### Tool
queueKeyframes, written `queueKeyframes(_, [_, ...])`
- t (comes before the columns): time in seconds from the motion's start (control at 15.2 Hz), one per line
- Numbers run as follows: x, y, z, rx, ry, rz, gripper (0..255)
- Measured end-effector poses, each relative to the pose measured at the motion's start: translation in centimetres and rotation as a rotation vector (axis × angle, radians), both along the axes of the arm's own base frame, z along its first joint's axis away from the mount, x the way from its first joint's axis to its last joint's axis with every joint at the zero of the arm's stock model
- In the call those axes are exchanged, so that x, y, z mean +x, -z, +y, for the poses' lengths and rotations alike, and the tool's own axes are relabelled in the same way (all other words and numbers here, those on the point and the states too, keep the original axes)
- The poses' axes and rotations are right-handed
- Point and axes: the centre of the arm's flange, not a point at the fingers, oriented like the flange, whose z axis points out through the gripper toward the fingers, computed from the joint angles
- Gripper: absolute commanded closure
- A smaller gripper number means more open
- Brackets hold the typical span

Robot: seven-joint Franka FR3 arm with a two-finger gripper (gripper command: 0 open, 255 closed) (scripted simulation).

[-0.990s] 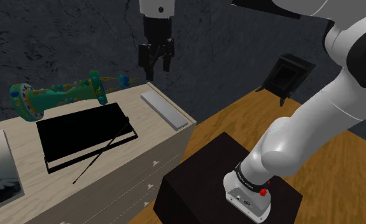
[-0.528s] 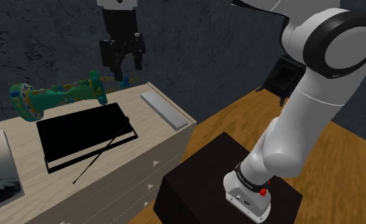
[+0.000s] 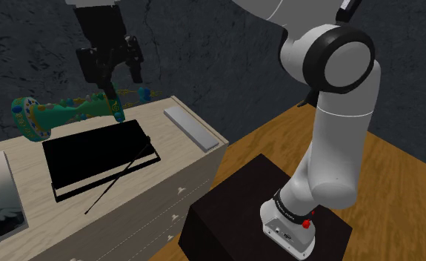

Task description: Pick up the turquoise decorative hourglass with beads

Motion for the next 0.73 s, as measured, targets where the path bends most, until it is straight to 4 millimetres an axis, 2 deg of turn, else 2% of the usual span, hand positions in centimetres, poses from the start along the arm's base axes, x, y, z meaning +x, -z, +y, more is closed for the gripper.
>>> queueKeyframes(0.4, [0.1, 1.0, 0.8, 0.047, -0.001, -0.060, 0])
queueKeyframes(0.46, [0.0, 1.0, 0.8, 0.052, -0.003, -0.064, 255])
queueKeyframes(0.73, [0.1, 1.2, 0.8, 0.073, -0.014, -0.075, 255])
